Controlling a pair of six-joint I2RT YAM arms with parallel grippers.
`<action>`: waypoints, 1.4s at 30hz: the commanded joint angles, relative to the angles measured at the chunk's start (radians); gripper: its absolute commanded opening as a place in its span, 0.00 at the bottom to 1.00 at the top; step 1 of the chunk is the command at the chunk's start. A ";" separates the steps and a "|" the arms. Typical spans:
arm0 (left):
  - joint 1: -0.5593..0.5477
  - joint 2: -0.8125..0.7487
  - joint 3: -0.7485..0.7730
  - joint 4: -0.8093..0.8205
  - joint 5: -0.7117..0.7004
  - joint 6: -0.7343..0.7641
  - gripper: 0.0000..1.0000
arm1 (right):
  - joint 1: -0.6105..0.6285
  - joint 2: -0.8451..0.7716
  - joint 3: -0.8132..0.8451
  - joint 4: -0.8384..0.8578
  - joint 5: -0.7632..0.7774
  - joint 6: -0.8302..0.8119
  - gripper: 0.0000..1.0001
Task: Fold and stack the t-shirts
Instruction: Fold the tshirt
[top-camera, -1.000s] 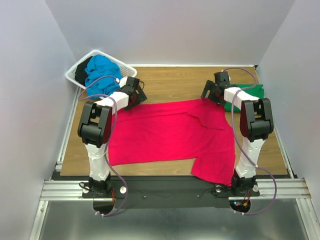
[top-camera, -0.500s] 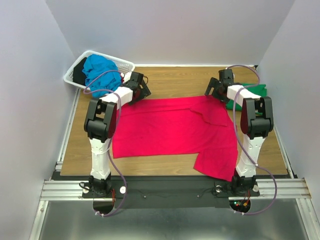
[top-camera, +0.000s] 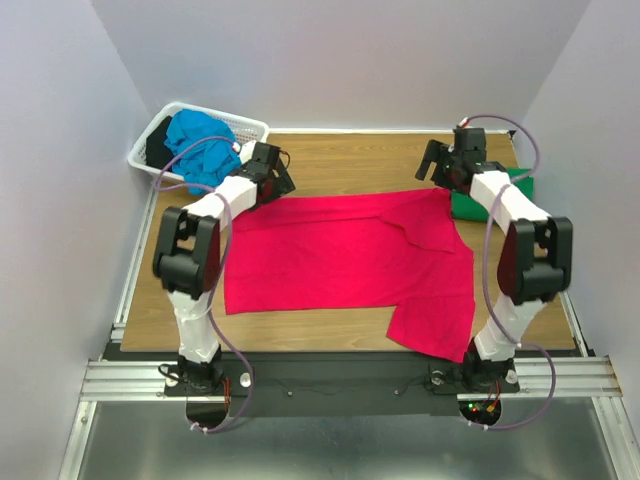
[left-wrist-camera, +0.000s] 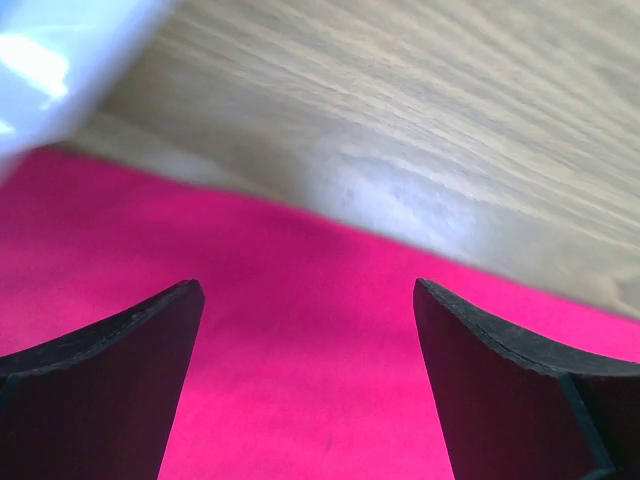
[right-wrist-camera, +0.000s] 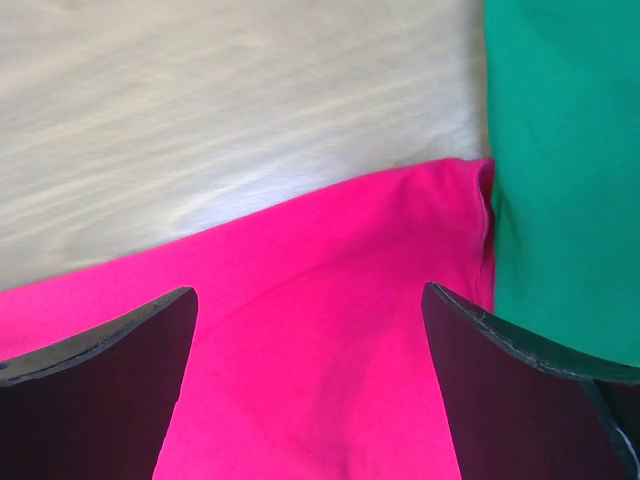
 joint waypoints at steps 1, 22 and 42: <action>-0.023 -0.310 -0.098 0.015 -0.058 0.007 0.98 | -0.008 -0.195 -0.076 0.005 -0.077 0.003 1.00; -0.042 -1.066 -0.896 -0.370 -0.200 -0.469 0.98 | -0.013 -1.006 -0.808 -0.341 -0.045 0.422 1.00; -0.039 -1.028 -1.003 -0.291 -0.051 -0.527 0.99 | -0.011 -0.967 -0.766 -0.339 0.107 0.442 1.00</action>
